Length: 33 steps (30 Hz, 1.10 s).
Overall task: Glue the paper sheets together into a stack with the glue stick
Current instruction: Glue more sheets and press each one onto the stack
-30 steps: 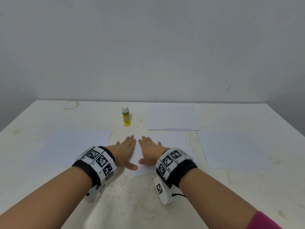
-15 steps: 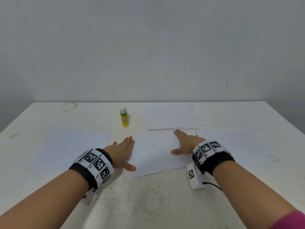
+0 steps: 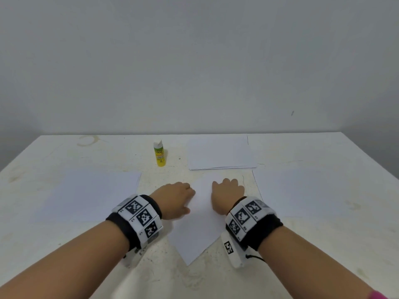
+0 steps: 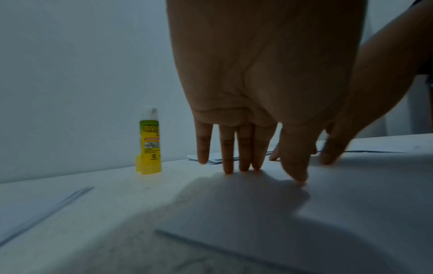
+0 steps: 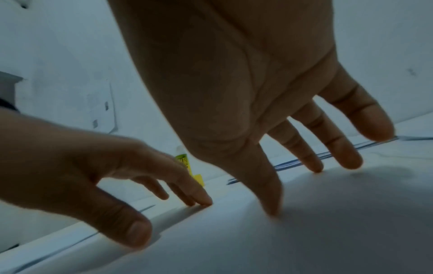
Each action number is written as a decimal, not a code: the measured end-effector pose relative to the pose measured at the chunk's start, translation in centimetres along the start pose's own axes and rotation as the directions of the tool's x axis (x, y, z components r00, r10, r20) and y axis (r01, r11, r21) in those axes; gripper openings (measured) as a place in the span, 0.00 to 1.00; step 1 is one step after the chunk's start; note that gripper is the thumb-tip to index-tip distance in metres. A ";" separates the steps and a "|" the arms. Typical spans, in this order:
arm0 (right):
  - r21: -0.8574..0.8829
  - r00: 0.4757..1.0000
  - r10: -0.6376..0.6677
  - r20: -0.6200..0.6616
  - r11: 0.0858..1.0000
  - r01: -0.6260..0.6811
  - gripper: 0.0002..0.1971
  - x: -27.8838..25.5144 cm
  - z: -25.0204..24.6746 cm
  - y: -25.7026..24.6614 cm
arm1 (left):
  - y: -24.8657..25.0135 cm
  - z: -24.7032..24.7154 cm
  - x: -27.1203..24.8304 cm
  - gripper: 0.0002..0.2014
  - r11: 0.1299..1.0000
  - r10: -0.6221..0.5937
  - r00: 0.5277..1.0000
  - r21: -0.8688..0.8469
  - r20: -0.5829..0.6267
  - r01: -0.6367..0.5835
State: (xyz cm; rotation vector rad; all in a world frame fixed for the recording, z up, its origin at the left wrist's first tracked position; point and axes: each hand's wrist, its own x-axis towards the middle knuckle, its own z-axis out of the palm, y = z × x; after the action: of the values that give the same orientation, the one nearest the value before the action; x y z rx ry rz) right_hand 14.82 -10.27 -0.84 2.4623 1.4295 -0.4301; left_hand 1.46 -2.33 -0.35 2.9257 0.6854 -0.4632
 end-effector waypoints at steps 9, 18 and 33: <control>0.126 0.976 -0.185 0.120 0.977 0.170 0.38 -0.8 0.1 -4.2 | -0.8 0.5 -0.5 0.48 0.992 -0.115 0.993 -0.048 0.008 0.115; 0.231 0.927 -0.336 0.169 0.928 0.294 0.40 0.1 -1.1 -1.4 | -1.7 1.2 0.0 0.60 0.987 -0.137 0.953 -0.041 0.270 0.153; 0.006 0.985 -0.151 -0.083 0.988 0.152 0.34 0.0 -1.3 0.7 | -3.0 0.6 -1.2 0.43 0.988 -0.122 0.992 0.097 0.014 0.120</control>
State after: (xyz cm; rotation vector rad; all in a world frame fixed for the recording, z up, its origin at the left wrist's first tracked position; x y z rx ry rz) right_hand 15.58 -10.17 0.44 2.4162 1.6592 -0.3723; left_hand -1.05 -0.22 -0.58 2.9747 0.8657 -0.5516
